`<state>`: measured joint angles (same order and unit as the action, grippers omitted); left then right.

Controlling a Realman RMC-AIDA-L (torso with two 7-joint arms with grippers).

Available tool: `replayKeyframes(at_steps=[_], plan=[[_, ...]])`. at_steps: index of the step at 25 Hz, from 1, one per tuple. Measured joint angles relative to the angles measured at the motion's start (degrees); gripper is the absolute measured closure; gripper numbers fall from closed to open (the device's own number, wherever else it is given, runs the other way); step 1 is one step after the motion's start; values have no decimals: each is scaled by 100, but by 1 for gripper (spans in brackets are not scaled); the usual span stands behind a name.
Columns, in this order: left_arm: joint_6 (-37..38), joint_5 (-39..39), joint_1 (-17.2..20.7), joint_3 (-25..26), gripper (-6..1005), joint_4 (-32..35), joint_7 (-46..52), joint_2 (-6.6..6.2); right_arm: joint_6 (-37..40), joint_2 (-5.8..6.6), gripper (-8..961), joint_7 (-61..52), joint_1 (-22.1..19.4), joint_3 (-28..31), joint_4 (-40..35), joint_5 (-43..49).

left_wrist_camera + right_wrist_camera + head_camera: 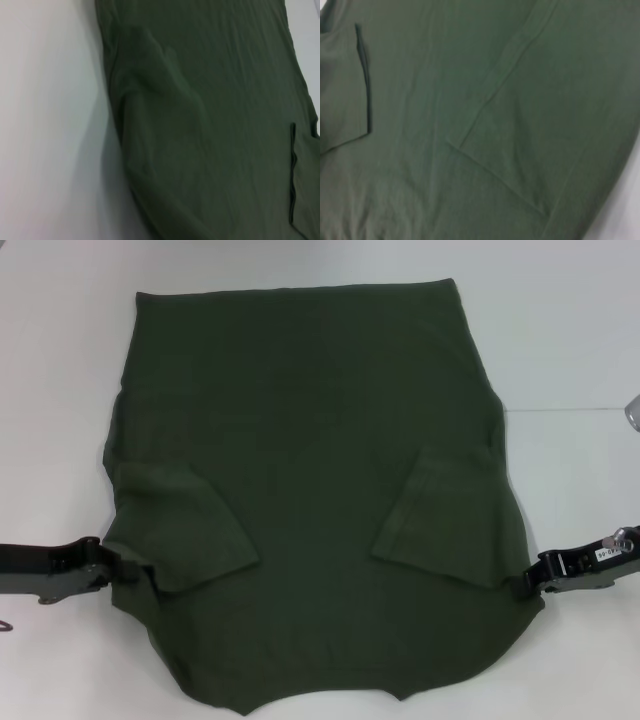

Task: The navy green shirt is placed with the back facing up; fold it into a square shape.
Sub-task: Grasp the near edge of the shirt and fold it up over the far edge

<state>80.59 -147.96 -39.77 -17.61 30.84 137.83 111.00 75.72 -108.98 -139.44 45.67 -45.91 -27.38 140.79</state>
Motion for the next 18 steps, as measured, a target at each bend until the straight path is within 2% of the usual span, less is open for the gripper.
replayKeyframes(at_steps=[10,18], plan=[[186,154,43,14,960,4,-118,-15,270,-1,890,233,-26,140,-322,-17],[1274,123,71,15,960,276,-306,-145,1234,67,885,588,-123,434,-952,-18]])
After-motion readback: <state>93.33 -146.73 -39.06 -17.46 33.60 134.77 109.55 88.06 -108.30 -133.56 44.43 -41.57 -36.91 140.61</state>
